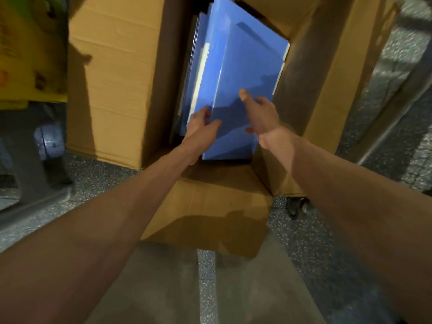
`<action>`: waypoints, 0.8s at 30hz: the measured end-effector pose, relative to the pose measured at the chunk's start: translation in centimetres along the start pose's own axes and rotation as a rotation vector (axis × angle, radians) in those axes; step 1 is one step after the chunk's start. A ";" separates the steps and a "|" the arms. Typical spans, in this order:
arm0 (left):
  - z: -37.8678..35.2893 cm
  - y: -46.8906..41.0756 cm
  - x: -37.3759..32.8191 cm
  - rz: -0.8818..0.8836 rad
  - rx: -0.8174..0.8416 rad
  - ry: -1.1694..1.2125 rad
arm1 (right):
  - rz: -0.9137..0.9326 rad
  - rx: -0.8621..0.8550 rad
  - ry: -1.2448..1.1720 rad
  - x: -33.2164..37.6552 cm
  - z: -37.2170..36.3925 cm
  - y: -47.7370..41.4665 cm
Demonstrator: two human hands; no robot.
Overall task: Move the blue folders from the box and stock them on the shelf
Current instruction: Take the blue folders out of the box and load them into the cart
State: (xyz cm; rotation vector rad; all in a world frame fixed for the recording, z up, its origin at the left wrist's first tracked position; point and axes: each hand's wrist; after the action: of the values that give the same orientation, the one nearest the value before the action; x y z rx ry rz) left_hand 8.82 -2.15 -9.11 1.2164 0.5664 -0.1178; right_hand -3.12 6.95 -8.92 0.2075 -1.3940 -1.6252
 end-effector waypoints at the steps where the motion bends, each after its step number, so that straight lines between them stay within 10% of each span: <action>1: 0.1 0.0 -0.4 0.009 0.062 0.013 | 0.008 -0.015 0.015 0.3 -0.1 -0.1; 6: 0.2 1.3 -2.4 -0.065 0.330 -0.118 | 0.131 -0.168 0.196 1.8 0.7 -0.6; 17: -0.3 -3.0 -2.7 0.007 -0.005 -0.270 | 0.128 -0.022 0.151 -1.8 4.5 -1.1; 24: -1.0 -0.6 -4.2 -0.023 -0.141 0.162 | 0.180 -0.051 0.190 -1.1 6.0 -0.6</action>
State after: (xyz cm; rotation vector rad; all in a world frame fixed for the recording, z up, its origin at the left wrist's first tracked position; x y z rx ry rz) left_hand 4.67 -2.29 -7.89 1.0881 0.7184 0.0018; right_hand -6.78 11.78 -7.93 0.1952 -1.1909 -1.4515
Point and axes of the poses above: each hand's wrist, its own y-axis away from the middle knuckle, its own z-axis out of the back of the hand, x = y × z, and after that the axes turned 1 degree about z, right-handed
